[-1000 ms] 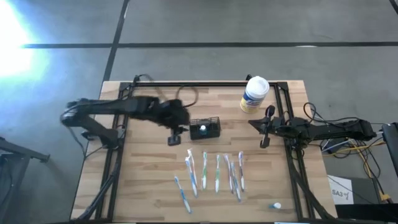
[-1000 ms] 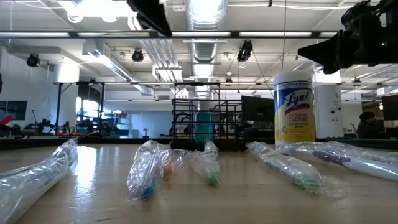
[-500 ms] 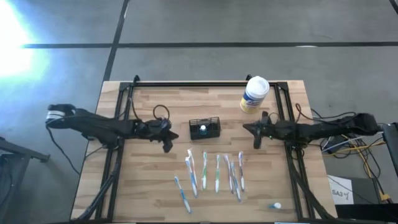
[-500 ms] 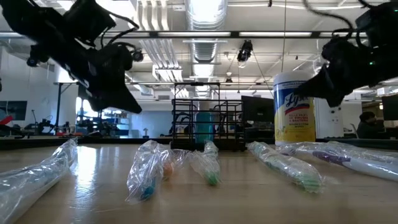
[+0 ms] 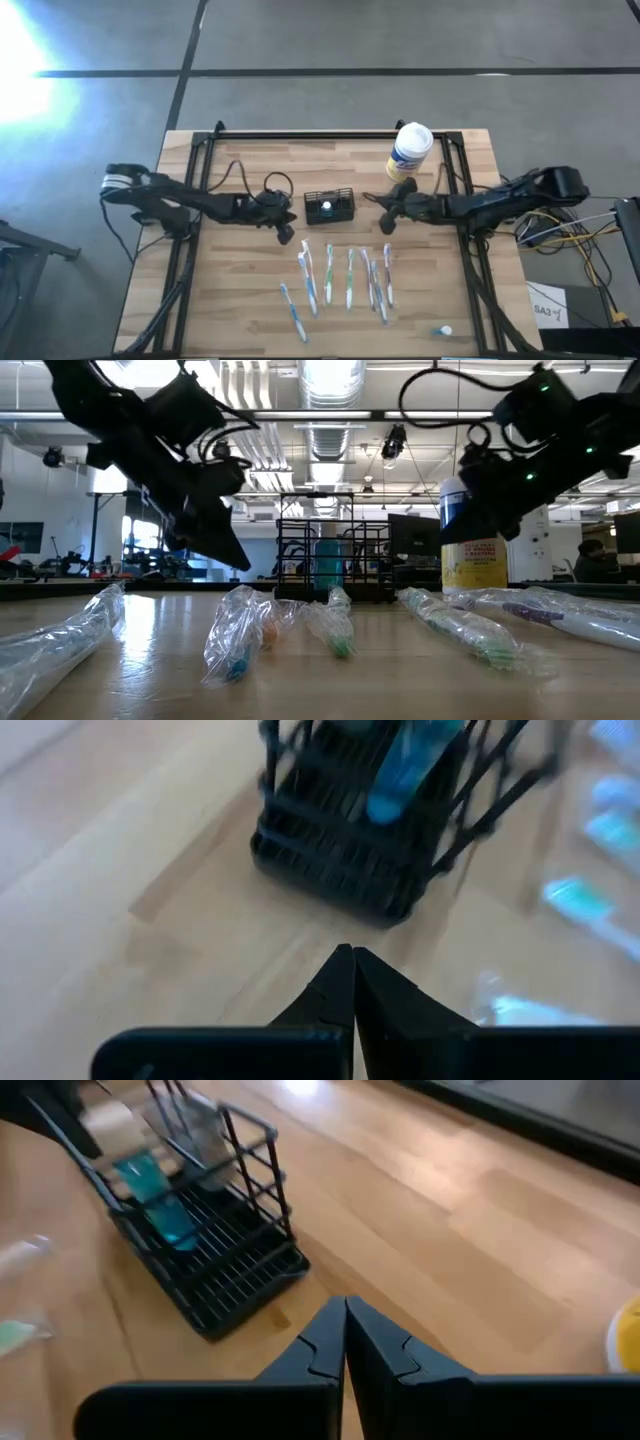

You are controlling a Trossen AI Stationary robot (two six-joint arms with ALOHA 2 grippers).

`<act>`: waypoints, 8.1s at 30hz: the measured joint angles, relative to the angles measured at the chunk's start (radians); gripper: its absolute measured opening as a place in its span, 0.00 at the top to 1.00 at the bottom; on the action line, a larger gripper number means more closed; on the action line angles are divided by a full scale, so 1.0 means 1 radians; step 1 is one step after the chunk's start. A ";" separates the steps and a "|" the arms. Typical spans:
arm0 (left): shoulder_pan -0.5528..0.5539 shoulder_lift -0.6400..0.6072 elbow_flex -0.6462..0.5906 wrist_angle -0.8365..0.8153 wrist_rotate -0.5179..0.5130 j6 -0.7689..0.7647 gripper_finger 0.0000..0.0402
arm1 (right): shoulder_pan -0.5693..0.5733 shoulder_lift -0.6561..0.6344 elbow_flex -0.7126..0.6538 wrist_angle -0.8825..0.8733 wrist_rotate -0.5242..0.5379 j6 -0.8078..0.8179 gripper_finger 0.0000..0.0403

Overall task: Pick & Place toothbrushing station
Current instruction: Adjust the black wire organizer, then put the mouthwash bottle into the black wire organizer

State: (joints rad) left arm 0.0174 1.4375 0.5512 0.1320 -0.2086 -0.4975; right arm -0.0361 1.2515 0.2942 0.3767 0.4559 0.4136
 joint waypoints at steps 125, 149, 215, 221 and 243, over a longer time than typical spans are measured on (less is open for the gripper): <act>0.085 -0.927 -0.317 -0.032 0.366 0.588 0.97 | 0.283 -0.540 0.405 -1.020 -0.233 -0.034 0.90; 0.085 -1.118 -0.442 0.016 0.525 0.543 0.92 | 0.928 0.086 0.879 -1.351 -0.353 0.639 0.63; 0.085 -1.116 -0.443 0.007 0.586 0.485 0.97 | 1.328 0.634 1.182 -1.679 -0.115 1.067 0.44; 0.085 -1.116 -0.443 0.007 0.586 0.482 0.98 | 1.328 0.634 1.153 -1.634 -0.115 1.068 0.44; 0.085 -1.116 -0.443 0.022 0.585 0.457 0.97 | 1.320 0.633 1.102 -1.545 -0.116 1.094 0.55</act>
State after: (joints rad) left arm 0.1020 0.3214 0.1078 0.1535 0.3767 -0.0404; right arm 1.2835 1.8847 1.3964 -1.1685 0.3399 1.5074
